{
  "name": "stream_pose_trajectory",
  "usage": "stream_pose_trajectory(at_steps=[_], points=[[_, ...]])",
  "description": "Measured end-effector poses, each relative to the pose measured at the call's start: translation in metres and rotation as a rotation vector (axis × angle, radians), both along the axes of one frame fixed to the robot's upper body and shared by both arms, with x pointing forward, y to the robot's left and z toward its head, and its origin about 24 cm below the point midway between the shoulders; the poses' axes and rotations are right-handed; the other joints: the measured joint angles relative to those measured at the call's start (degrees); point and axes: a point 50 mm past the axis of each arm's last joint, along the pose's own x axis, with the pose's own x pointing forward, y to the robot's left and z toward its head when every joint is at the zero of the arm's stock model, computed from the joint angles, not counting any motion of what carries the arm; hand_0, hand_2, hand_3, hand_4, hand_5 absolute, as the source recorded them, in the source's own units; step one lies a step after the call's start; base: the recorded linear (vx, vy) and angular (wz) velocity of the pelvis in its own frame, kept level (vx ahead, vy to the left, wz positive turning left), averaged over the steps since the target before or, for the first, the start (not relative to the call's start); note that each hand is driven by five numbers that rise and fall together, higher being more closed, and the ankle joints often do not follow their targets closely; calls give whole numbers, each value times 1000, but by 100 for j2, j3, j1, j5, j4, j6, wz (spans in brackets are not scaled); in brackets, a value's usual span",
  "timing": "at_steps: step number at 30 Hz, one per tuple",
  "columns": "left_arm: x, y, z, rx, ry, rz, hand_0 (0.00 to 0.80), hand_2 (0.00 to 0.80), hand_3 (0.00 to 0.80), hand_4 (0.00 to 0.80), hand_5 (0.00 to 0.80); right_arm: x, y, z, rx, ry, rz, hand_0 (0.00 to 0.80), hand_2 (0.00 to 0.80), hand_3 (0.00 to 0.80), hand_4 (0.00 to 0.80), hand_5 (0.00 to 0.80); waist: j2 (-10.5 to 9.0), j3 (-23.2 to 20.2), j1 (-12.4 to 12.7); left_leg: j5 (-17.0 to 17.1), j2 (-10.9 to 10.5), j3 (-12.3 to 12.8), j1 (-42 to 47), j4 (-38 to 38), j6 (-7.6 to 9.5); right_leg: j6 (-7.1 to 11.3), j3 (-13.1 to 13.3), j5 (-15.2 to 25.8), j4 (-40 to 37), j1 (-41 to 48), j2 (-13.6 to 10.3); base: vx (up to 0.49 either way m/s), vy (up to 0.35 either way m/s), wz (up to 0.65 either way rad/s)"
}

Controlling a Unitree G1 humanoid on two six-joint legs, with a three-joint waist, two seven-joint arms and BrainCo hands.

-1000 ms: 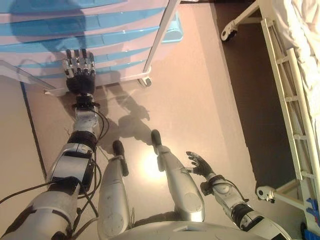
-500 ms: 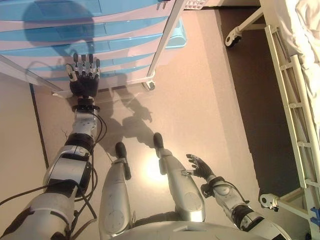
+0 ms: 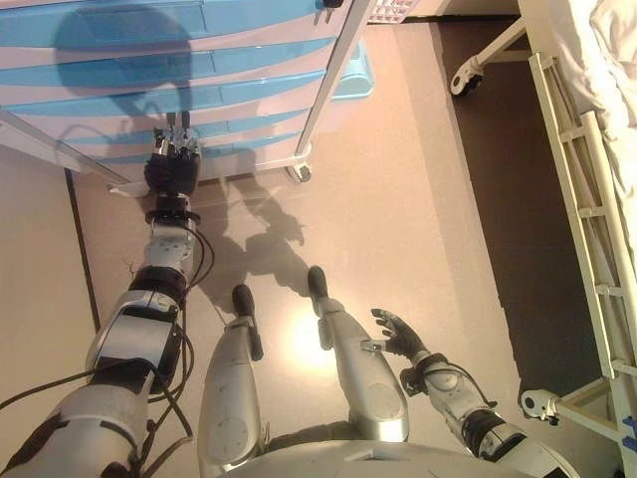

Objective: Open the drawer and pick up the medicine

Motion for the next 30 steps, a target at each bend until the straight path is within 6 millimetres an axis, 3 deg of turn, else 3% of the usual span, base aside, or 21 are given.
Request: stream_pose_trajectory(at_steps=[9,15,18,24,29,30], points=[[-4,-6,-11,-4,-13,-11,800,800,800,800,800,1,-1,0,-24,-1,22,0,0,0,0,0,10,7,30,18,-16,32,186,-171,15,0,11,0,-17,88,-29,-23,35,-2],[-14,-14,-25,72,-1,-102,800,800,800,800,800,4,-6,2,-43,-3,10,0,0,0,0,0,180,121,112,152,-117,-98,398,-506,47,-1,-181,-5,-5,198,-133,-38,-7,11],[-35,-30,-57,26,27,-189,800,800,800,800,800,5,-5,2,-60,0,9,0,0,0,0,0,229,154,213,181,-172,-214,673,-670,46,-53,-327,-99,32,423,-183,-42,-56,22],[-97,-69,-128,-121,72,-319,800,800,800,800,800,10,-1,4,-62,-20,-22,0,0,0,0,0,251,168,522,300,-277,-474,1068,-978,-17,-71,-689,-432,80,792,-314,-32,-59,24],[-149,-73,-173,-170,176,-379,800,800,800,800,800,13,-7,5,-52,-11,-82,0,0,0,0,0,359,202,714,424,-200,-725,1402,-1202,-167,-193,-973,-548,84,1154,-253,-26,-53,28],[-152,-73,-176,-178,193,-407,800,800,800,800,800,13,-12,5,-53,-9,-100,0,0,0,0,0,445,191,742,450,-187,-820,1392,-1220,-203,-214,-1044,-561,83,1185,-237,-9,-40,39]])
